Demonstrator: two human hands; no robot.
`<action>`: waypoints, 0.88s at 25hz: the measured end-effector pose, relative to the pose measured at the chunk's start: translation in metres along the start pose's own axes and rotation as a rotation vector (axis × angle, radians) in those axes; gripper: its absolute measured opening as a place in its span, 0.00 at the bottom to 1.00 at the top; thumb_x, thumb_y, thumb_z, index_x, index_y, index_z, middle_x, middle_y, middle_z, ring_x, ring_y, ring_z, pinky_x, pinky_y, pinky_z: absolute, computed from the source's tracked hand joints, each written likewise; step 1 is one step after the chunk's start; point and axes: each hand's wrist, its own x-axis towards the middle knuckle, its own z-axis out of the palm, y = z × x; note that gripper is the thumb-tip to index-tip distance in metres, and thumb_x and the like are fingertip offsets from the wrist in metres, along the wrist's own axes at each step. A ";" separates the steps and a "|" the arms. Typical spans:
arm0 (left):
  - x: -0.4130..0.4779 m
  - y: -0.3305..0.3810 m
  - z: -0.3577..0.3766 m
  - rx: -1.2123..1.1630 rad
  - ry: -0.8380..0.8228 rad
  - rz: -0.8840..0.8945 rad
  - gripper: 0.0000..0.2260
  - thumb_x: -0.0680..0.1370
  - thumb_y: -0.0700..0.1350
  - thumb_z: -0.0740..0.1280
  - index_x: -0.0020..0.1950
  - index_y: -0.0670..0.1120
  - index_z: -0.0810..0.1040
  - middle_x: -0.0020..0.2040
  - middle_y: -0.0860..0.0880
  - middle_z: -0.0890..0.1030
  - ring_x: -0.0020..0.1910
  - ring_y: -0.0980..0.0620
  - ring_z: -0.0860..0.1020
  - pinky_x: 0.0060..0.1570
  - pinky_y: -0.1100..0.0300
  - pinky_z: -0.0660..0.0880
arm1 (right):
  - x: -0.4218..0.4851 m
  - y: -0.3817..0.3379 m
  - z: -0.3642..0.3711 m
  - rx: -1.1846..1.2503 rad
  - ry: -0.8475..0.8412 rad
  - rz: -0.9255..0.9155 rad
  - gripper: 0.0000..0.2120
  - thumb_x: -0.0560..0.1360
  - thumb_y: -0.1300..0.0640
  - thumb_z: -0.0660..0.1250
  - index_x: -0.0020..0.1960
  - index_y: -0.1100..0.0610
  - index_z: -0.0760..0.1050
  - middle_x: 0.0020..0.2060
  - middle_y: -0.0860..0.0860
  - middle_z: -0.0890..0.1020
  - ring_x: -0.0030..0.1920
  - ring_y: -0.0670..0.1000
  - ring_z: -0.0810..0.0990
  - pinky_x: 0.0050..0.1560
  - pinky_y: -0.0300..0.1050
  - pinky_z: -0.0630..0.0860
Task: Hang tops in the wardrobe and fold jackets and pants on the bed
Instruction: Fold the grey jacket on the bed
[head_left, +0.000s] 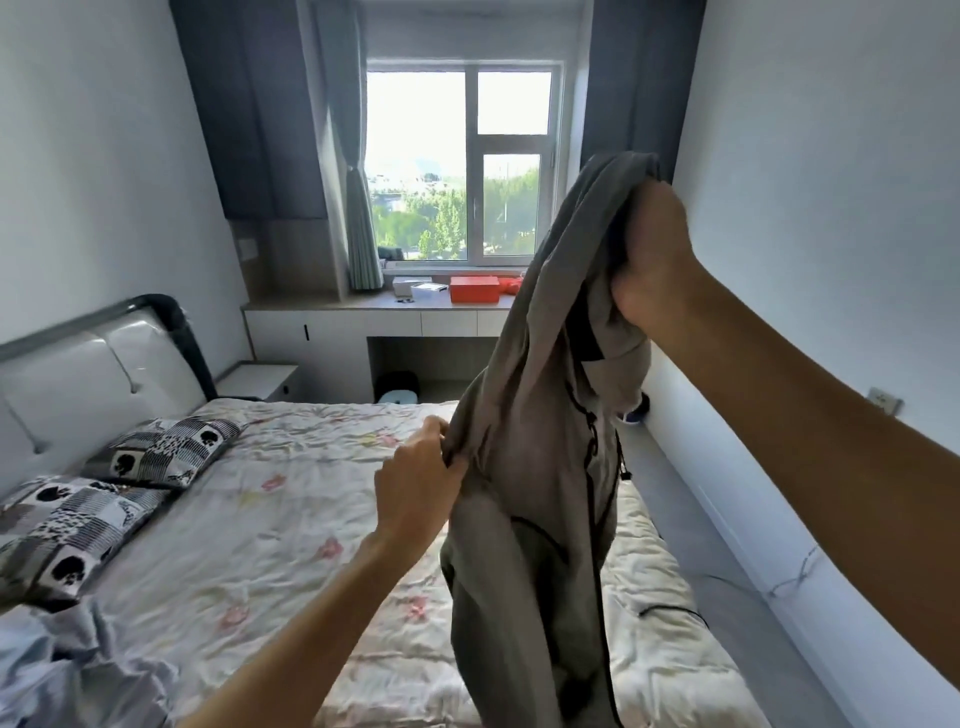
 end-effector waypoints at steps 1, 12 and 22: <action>0.007 -0.009 0.007 -0.093 -0.021 -0.028 0.04 0.80 0.46 0.66 0.48 0.47 0.75 0.38 0.50 0.77 0.41 0.45 0.77 0.39 0.55 0.70 | 0.002 -0.007 -0.003 0.006 -0.028 0.011 0.19 0.85 0.58 0.49 0.42 0.58 0.73 0.32 0.52 0.77 0.27 0.46 0.80 0.31 0.38 0.78; 0.078 0.058 -0.076 -0.456 -0.373 0.272 0.13 0.83 0.48 0.62 0.41 0.51 0.81 0.38 0.54 0.81 0.39 0.59 0.78 0.44 0.64 0.72 | -0.038 0.062 -0.165 -1.606 -0.963 0.879 0.29 0.63 0.44 0.76 0.61 0.56 0.80 0.55 0.51 0.84 0.53 0.49 0.82 0.51 0.37 0.77; 0.080 -0.008 -0.079 0.075 -0.240 0.453 0.16 0.66 0.52 0.80 0.49 0.54 0.78 0.42 0.54 0.83 0.43 0.52 0.80 0.43 0.57 0.73 | 0.018 0.065 -0.122 -0.227 0.232 0.376 0.11 0.81 0.62 0.60 0.49 0.62 0.81 0.39 0.57 0.85 0.39 0.55 0.84 0.38 0.44 0.82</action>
